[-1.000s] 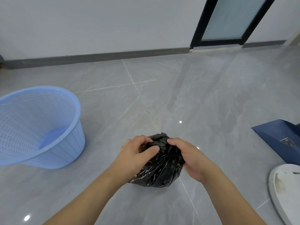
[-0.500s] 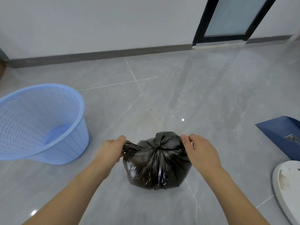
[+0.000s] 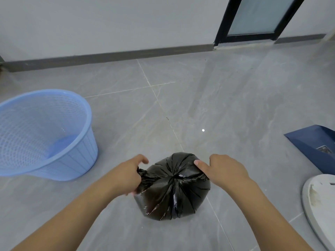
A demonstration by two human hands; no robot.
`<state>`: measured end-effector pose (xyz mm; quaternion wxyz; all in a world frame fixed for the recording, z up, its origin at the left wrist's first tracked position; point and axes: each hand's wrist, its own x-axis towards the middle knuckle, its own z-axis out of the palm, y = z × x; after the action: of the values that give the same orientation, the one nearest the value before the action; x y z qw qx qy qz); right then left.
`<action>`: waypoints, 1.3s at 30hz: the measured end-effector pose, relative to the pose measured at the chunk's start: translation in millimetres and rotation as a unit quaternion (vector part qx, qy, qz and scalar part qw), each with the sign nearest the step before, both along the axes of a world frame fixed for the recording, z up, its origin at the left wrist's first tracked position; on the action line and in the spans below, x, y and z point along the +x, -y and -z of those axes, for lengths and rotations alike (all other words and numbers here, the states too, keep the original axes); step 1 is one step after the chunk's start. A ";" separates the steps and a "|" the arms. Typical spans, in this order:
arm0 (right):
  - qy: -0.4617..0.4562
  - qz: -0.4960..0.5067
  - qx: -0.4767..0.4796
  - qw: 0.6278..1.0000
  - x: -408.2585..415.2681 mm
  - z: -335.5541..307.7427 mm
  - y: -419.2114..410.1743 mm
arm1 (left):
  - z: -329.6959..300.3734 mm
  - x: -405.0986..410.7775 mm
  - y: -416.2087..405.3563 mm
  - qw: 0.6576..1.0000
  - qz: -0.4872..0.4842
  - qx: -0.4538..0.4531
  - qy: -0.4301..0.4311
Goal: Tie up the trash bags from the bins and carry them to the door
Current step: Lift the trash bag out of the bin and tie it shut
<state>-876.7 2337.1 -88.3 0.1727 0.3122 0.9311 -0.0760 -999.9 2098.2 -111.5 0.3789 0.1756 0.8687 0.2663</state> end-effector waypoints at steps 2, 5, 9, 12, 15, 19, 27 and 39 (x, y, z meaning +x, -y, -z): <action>0.080 -0.006 -0.008 0.997 -4.4 -9.8 1.0 | -5.2 1.4 -2.5 0.998 0.047 -0.037 -0.037; 0.180 -0.030 -0.085 0.979 -12.1 -26.4 1.4 | -11.6 6.4 -6.6 0.988 0.072 -0.074 -0.117; 0.271 -0.078 -0.256 0.925 -21.0 -35.5 -10.2 | -16.4 10.7 -10.4 0.997 0.039 -0.063 0.025; 0.220 -0.045 -0.394 0.891 -18.2 -31.9 -29.4 | -14.7 9.7 -5.7 0.991 0.058 0.012 0.120; 0.113 0.081 -0.543 0.828 -6.3 -20.8 -48.3 | -9.9 2.1 12.5 0.973 -0.003 0.111 0.200; -0.012 0.237 -0.662 0.711 -0.9 -2.8 -36.5 | 2.6 7.7 16.3 0.991 -0.004 0.102 0.088; -0.283 0.334 -0.700 0.564 -5.2 20.6 46.3 | 13.3 56.9 -9.3 0.976 0.173 0.113 -0.063; -0.171 -0.118 -0.250 0.946 10.9 56.8 52.7 | 8.2 40.8 7.8 0.974 0.113 0.090 -0.174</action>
<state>-865.8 2284.4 -145.2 0.0917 0.1288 0.9278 -0.3379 -959.1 2090.4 -119.7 0.2321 0.3493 0.8685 0.2642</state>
